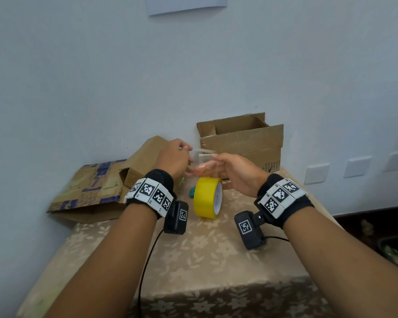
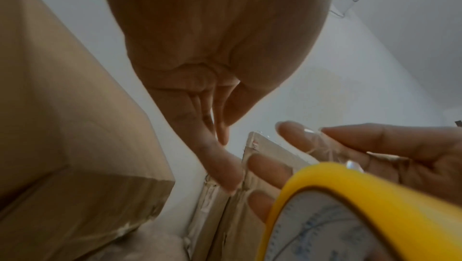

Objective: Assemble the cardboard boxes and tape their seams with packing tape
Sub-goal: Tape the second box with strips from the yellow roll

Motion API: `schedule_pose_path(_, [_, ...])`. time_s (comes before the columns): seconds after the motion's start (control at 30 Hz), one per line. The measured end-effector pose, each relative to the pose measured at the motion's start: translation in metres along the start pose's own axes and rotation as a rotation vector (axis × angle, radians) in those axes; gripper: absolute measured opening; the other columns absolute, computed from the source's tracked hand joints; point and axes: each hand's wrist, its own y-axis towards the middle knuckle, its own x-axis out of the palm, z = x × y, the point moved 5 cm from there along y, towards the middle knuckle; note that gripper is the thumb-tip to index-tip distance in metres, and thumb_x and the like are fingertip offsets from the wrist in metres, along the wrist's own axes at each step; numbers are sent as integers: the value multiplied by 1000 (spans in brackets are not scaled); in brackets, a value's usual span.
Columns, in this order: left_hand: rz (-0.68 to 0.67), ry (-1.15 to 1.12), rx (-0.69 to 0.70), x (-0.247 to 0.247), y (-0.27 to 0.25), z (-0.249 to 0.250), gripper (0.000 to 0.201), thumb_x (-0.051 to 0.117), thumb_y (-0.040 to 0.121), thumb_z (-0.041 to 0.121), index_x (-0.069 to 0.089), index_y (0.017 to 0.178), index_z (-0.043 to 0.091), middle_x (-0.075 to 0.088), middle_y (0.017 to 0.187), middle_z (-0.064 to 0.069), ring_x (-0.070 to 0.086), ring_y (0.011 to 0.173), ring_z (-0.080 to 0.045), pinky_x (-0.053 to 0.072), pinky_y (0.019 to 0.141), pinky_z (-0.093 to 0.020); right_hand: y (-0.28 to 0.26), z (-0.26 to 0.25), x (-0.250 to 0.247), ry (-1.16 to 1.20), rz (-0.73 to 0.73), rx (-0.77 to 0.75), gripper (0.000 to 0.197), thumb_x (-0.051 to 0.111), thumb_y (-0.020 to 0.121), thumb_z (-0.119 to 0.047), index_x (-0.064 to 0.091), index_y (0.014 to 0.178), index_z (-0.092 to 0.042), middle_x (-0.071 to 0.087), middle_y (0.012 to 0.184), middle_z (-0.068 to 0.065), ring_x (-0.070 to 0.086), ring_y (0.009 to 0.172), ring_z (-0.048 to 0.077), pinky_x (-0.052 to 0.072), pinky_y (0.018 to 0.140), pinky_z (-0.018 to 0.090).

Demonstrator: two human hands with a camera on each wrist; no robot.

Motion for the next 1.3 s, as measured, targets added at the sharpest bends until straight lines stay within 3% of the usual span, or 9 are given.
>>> schedule_pose_path(0.1, [-72,17,-96,11,1,-15,20,41,104,3,59,106,11,68,86,-16,69,61,-26,58,55,-36,1,1,-3,31,38,-2,44,43,106,-33,70,122,-3,73,126,9,66,120,22,48,96,42])
schedule_pose_path(0.2, [-164,181,-125,19,3,-29,13,54,99,7,65,106,11,69,84,-12,73,65,-30,64,69,-53,-2,-1,-6,9,87,-38,34,51,104,-33,75,104,-8,76,121,7,70,115,20,49,96,42])
schedule_pose_path(0.33, [-287,455,-147,27,-3,-35,23,64,99,12,61,122,9,69,77,-10,72,54,-22,60,54,-34,-3,-1,-12,8,197,-51,61,50,104,-51,74,115,4,79,110,6,72,97,17,54,88,38])
schedule_pose_path(0.47, [-349,670,-113,35,-8,-32,28,72,91,11,63,118,8,72,81,-13,76,66,-30,65,69,-46,-3,1,-11,16,223,-43,69,47,102,-59,76,113,2,79,107,7,73,93,17,54,85,37])
schedule_pose_path(0.63, [-377,773,-95,35,-8,-31,14,75,89,15,71,96,4,76,80,-12,77,75,-29,64,79,-46,-1,0,-10,12,209,-71,60,54,102,-52,78,107,2,79,108,10,73,99,22,52,98,44])
schedule_pose_path(0.8, [-380,860,-83,37,-8,-32,19,79,87,23,73,95,6,76,87,-10,74,83,-27,62,84,-42,-2,1,-6,66,200,-79,47,65,99,-37,74,113,7,79,108,10,75,107,24,58,81,34])
schedule_pose_path(0.97, [-414,823,-107,40,-7,-35,24,78,88,27,68,101,9,74,101,-11,73,91,-29,62,87,-44,1,3,-4,88,197,-125,26,69,97,-25,79,93,-2,78,106,17,76,102,28,55,102,50])
schedule_pose_path(1.07, [-446,894,-85,42,-10,-32,27,77,88,35,62,86,12,71,93,-9,70,85,-27,61,84,-40,3,3,-5,143,212,-136,22,69,97,-19,79,84,-4,78,104,19,77,95,30,57,96,55])
schedule_pose_path(1.3, [-490,878,-130,42,-18,-27,43,86,81,23,67,115,5,76,105,-14,75,96,-32,63,86,-45,6,5,-9,183,248,-159,20,67,98,-17,75,93,1,78,104,17,77,97,30,61,88,45])
